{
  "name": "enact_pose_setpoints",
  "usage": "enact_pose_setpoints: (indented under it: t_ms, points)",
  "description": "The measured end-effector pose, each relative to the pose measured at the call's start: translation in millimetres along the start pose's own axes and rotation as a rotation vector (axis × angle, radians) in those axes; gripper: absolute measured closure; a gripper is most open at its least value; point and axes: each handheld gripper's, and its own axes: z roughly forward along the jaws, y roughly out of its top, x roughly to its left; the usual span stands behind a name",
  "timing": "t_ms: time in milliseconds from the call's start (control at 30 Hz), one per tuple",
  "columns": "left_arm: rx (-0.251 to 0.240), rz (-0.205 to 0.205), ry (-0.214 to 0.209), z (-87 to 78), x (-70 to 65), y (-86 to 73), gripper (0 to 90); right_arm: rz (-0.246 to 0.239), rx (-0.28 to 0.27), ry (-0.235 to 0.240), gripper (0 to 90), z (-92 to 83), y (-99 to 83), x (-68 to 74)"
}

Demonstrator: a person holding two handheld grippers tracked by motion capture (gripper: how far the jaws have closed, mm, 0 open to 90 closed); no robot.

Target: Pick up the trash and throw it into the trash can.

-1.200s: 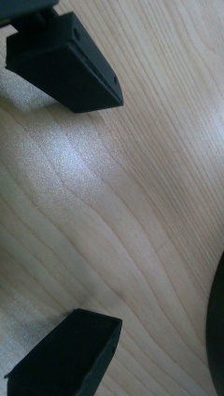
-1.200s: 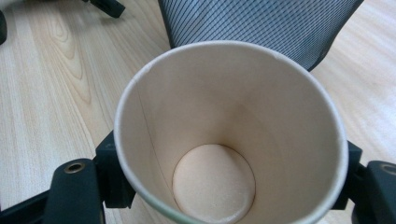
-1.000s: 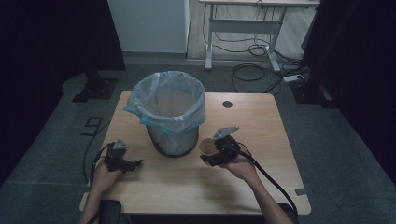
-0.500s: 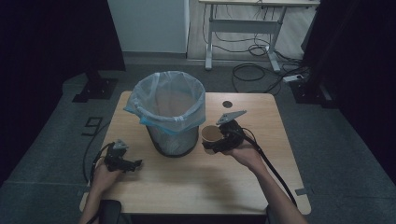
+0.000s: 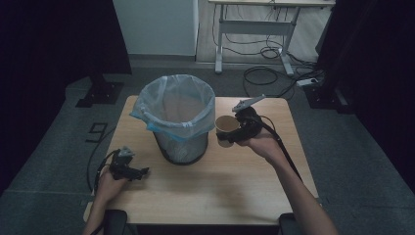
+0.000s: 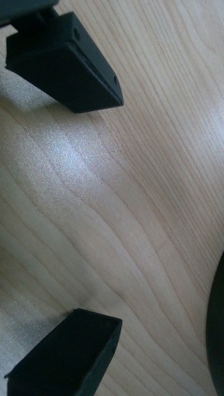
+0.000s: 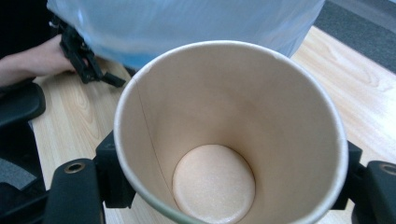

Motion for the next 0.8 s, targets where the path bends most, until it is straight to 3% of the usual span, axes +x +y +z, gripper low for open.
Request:
enact_pose_setpoints:
  t_ms: [433,800]
  points:
    - [0.002,0.002,-0.001,-0.1,0.2,0.0,0.0,0.002,0.007,-0.009,25.5,-25.8,45.8,-6.4]
    - [0.001,0.002,0.001,0.0,0.1,0.0,0.0,-0.004,0.017,-0.006,25.6,-36.4,81.5,-9.9]
